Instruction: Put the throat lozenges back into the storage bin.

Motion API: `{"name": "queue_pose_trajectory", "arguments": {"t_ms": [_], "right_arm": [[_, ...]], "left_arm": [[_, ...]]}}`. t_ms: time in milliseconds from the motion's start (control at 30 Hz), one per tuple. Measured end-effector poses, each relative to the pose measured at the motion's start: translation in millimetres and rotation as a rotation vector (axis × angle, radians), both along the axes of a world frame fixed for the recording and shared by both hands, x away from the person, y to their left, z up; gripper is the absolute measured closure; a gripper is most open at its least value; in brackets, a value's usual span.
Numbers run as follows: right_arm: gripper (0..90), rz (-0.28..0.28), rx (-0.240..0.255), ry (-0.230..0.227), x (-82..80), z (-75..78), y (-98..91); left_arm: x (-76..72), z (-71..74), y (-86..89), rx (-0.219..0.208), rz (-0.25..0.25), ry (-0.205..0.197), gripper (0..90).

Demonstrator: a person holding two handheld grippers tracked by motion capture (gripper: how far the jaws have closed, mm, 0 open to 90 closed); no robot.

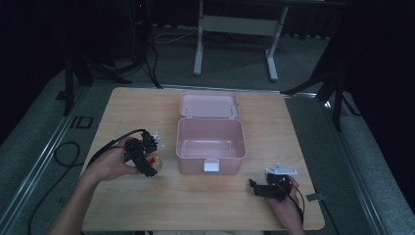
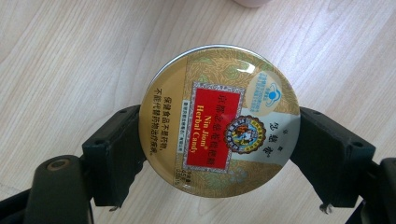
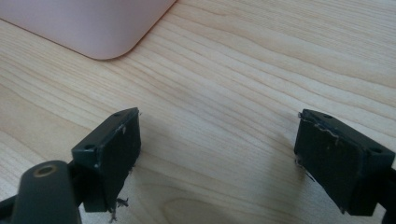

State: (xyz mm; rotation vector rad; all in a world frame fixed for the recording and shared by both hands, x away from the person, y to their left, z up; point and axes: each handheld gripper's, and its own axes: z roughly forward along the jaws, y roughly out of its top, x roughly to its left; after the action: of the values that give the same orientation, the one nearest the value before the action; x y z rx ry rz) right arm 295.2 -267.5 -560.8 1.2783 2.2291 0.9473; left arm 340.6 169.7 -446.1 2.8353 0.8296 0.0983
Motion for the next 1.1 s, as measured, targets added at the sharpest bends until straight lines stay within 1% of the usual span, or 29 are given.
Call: {"name": "queue_pose_trajectory", "arguments": {"t_ms": [267, 333, 600, 667, 767, 1000, 1100], "right_arm": [[14.4, 0.000, 0.000, 0.000, 0.0, 0.0, 0.0], [14.4, 0.000, 0.000, 0.000, 0.0, 0.0, 0.0], [14.4, 0.001, -0.001, 0.000, 0.0, 0.0, -0.1], [14.4, 0.000, 0.000, 0.000, 0.0, 0.0, 0.0], [14.4, 0.000, 0.001, 0.000, 0.0, 0.0, 0.0], [14.4, 0.000, 0.000, 0.000, 0.0, 0.0, 0.0], [14.4, 0.000, 0.000, 0.000, 0.0, 0.0, 0.0]], "left_arm": [[0.7, 7.0, -1.9, 0.011, -0.011, 0.001, 21.0], [1.1, 8.7, -2.6, 0.011, -0.018, 0.007, 21.0], [1.8, 16.2, -6.9, 0.029, -0.033, -0.001, 21.0], [2.1, 18.5, -7.3, 0.024, -0.030, -0.002, 21.0], [2.5, 21.1, -8.3, 0.036, -0.041, -0.004, 21.0], [4.0, 28.3, -9.7, 0.035, -0.051, -0.005, 21.0], [4.0, 31.1, -10.9, 0.041, -0.058, -0.005, 21.0]]}}
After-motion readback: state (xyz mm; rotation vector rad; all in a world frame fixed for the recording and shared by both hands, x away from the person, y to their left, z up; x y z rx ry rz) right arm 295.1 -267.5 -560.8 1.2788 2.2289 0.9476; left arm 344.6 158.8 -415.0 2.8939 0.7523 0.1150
